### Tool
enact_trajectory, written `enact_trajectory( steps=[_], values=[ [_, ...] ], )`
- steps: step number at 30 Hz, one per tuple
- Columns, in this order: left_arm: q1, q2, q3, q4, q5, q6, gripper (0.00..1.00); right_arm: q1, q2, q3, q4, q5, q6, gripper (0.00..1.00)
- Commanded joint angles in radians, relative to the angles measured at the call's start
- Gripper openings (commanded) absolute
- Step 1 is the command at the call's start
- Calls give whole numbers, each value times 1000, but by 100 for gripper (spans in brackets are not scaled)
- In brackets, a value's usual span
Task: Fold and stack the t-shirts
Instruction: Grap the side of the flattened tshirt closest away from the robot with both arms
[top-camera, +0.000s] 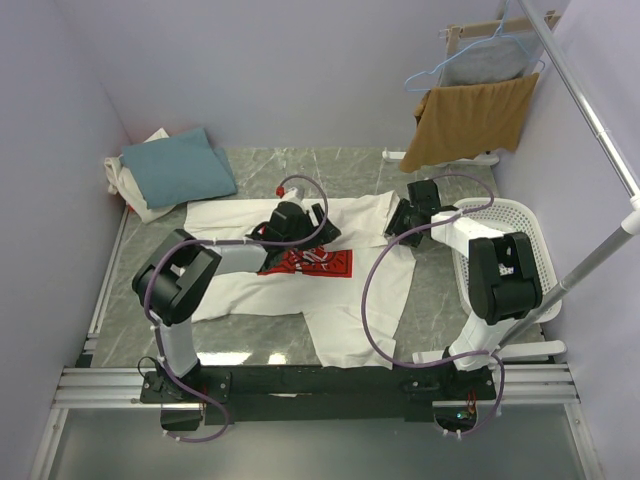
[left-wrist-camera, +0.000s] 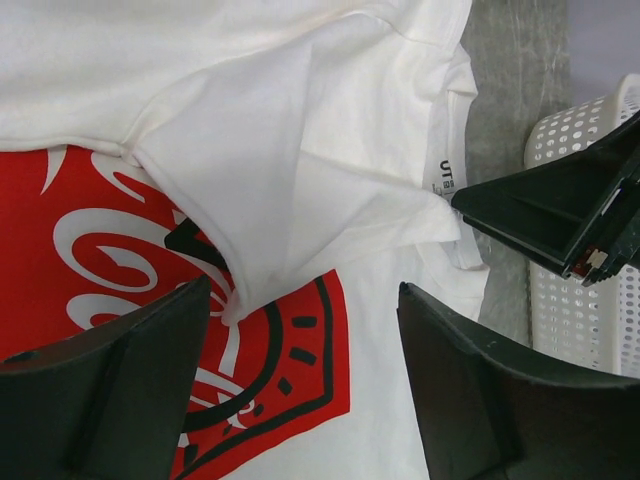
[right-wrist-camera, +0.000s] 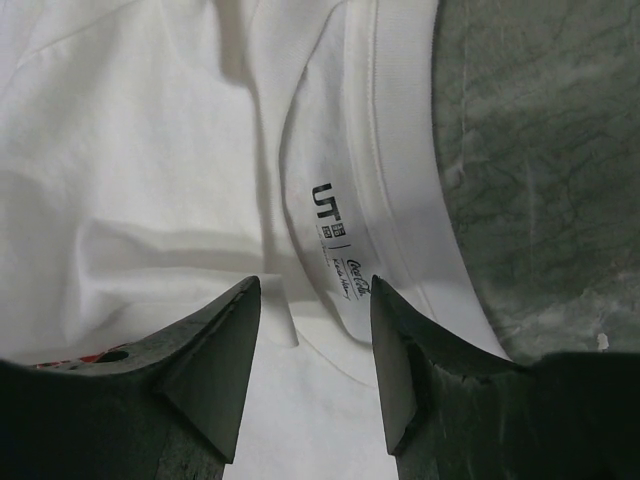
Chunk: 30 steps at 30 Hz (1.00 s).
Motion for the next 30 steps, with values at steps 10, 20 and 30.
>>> enact_trajectory(
  steps=[10,20,30],
  values=[
    [-57,69,61,44,-44,-5,65,-8,44,12,86,-145,-7,46],
    [-60,52,84,-33,-40,7,34,-8,4,-36,137,-248,4,0],
    [-56,-72,114,-272,-31,27,22,1,-214,-175,79,-223,-20,0]
  ],
)
